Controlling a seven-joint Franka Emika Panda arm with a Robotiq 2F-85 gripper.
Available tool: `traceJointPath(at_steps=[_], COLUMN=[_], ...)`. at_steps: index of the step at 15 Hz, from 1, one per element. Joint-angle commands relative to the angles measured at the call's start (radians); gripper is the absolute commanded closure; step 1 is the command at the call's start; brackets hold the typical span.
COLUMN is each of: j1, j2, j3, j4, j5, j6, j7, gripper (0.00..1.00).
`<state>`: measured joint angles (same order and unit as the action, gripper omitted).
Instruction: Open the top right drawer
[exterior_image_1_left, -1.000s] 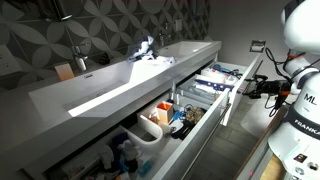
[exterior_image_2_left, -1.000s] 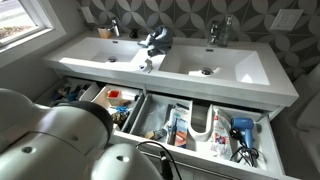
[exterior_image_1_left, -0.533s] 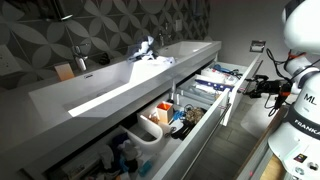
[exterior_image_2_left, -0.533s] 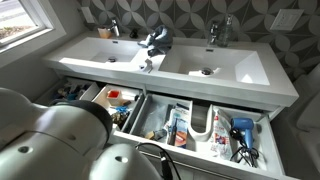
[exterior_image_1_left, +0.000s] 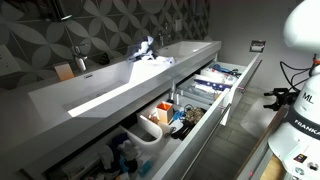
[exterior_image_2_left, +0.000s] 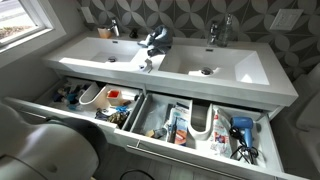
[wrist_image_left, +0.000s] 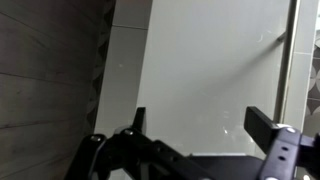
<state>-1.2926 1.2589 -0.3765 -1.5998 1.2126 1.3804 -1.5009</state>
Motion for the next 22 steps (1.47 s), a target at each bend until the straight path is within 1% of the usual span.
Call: traceJointPath(at_steps=[1,2,3,5,12,15,19,22], j1=[-0.032,-0.037,-0.07,-0.071,-0.063,-0.039,-0.029,-0.03], j2=[-0.02,-0.032,-0.003,-0.006,-0.013,-0.08,-0.193,-0.297], j3=[-0.004,0.005,0.022,0.021,0.025,-0.001,-0.028,-0.028], j4=[-0.067,-0.091,-0.03,-0.047,-0.053,-0.095,-0.138,-0.191], j5=[0.04,0.06,-0.005,0.017,0.019,0.031,0.006,-0.004], j6=[0.199,0.265,0.191,0.247,0.258,0.336,0.436,0.501], j7=[-0.047,-0.045,-0.024,-0.03,-0.03,-0.034,-0.049,-0.077], gripper=[0.0,0.0,0.0,0.0,0.0,0.0,0.0,0.0])
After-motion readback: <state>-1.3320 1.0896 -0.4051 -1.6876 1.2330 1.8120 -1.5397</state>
